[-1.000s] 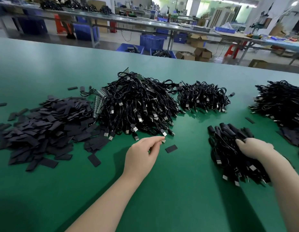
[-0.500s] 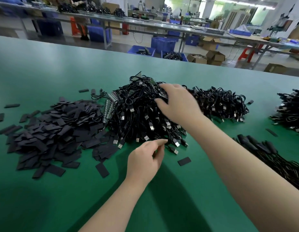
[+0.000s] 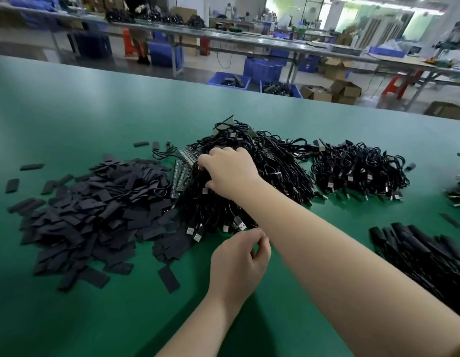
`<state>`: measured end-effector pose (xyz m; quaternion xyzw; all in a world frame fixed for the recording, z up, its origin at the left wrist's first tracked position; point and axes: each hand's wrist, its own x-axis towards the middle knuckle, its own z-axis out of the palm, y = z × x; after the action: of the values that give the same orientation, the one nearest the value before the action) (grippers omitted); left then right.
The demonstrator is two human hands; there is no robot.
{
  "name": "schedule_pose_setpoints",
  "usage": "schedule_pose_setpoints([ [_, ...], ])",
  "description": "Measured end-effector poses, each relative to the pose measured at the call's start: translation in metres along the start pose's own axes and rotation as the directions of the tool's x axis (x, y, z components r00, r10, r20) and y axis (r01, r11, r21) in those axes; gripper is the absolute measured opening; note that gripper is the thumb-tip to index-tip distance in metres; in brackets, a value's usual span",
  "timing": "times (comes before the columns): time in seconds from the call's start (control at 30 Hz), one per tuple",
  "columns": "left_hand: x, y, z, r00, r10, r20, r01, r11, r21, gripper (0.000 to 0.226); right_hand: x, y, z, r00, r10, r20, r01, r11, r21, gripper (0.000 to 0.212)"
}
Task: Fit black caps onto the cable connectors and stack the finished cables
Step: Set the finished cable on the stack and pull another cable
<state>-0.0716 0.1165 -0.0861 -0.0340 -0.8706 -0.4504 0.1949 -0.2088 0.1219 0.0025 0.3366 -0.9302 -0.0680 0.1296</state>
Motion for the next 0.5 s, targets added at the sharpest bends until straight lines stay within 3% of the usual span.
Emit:
schedule_pose_setpoints([
  [0.07,-0.001,-0.001,0.000,1.000,0.002,0.016,-0.003,1.000,0.007,0.019,-0.002,0.007,-0.008,0.996,-0.020,0.087,0.015,0.999,0.051,0.043],
  [0.13,-0.001,-0.002,0.001,1.000,-0.013,0.019,0.013,1.000,-0.004,0.014,-0.004,0.014,-0.021,0.992,-0.003,0.122,-0.034,0.954,0.297,0.042],
  [0.23,-0.001,-0.001,0.003,1.000,-0.017,-0.003,0.017,0.999,-0.028,0.019,0.006,0.030,-0.035,0.962,0.253,-0.106,-0.157,0.824,0.544,0.025],
  [0.3,-0.002,0.000,0.003,0.999,0.026,-0.033,-0.025,1.000,0.016,0.019,0.020,0.043,-0.037,0.910,0.397,-0.122,-0.270,0.789,0.552,0.029],
  [0.4,-0.002,-0.001,0.007,0.986,0.154,-0.065,-0.146,0.983,0.114,0.019,0.046,0.063,-0.031,0.861,0.508,-0.017,-0.451,0.778,0.437,0.039],
  [0.5,0.000,-0.001,0.006,0.981,0.187,-0.041,-0.180,0.973,0.142,0.023,0.072,0.078,-0.024,0.824,0.552,0.125,-0.547,0.722,0.423,0.035],
])
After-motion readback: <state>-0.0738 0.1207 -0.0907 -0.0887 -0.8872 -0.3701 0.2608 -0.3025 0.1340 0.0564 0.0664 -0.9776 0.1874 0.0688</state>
